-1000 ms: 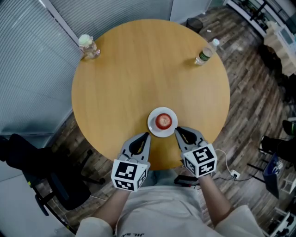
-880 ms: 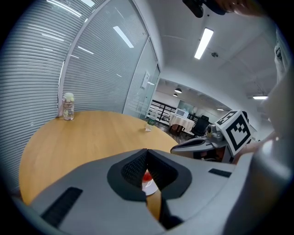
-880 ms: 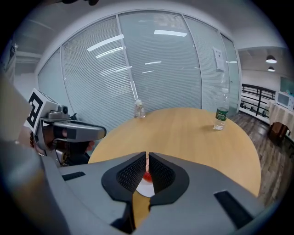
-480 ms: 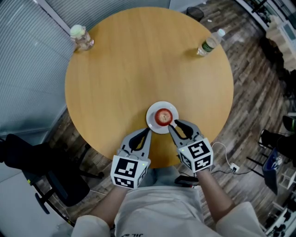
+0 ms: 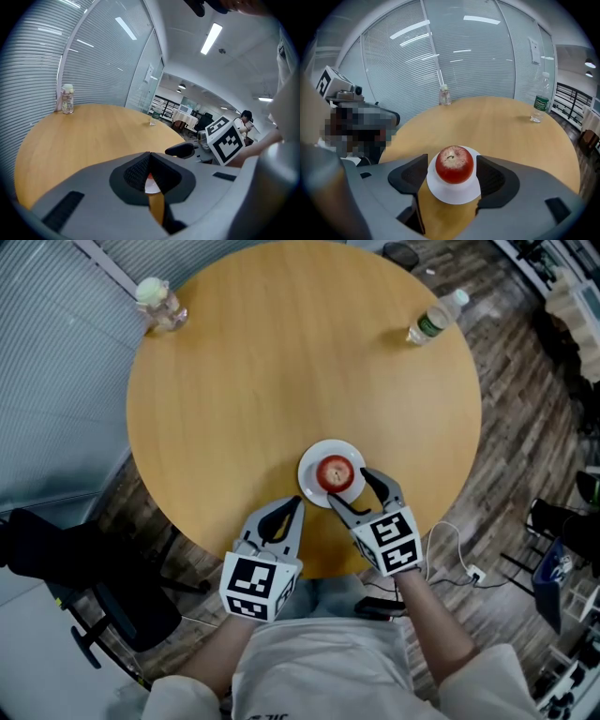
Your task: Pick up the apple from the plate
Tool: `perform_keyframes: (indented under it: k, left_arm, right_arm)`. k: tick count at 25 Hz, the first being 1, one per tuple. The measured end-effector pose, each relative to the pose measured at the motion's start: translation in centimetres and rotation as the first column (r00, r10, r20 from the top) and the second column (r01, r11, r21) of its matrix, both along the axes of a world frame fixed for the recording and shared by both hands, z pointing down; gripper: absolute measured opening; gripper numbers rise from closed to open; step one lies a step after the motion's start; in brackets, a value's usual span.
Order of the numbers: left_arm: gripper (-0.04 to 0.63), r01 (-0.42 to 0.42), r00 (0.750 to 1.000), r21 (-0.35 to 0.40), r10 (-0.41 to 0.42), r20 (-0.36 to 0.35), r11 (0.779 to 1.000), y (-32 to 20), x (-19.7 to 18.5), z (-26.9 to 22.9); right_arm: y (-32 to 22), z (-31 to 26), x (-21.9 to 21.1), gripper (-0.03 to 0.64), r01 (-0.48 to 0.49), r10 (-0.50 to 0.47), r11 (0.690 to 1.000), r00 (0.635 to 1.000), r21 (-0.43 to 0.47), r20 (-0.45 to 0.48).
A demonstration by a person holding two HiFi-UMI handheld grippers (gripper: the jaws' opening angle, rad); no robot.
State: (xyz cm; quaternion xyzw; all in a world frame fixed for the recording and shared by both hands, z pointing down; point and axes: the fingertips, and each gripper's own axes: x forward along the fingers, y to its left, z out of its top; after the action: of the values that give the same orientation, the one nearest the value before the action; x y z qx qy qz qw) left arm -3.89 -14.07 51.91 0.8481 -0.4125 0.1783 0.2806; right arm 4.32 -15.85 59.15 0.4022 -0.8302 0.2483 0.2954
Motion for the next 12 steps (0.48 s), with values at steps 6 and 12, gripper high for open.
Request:
perform_keyframes:
  k: [6, 12]
  left_arm:
    - [0.003, 0.017, 1.000, -0.020, -0.017, -0.001, 1.000, -0.4, -0.6, 0.7]
    - [0.003, 0.042, 0.999, -0.043, -0.043, -0.006, 0.998, -0.5, -1.3, 1.3]
  right_arm:
    - [-0.5, 1.6, -0.5, 0.370, 0.015, -0.015, 1.000, 0.998, -0.002, -0.058]
    - [-0.6, 3.2, -1.1, 0.380, 0.037, -0.039, 0.999, 0.997, -0.032, -0.069]
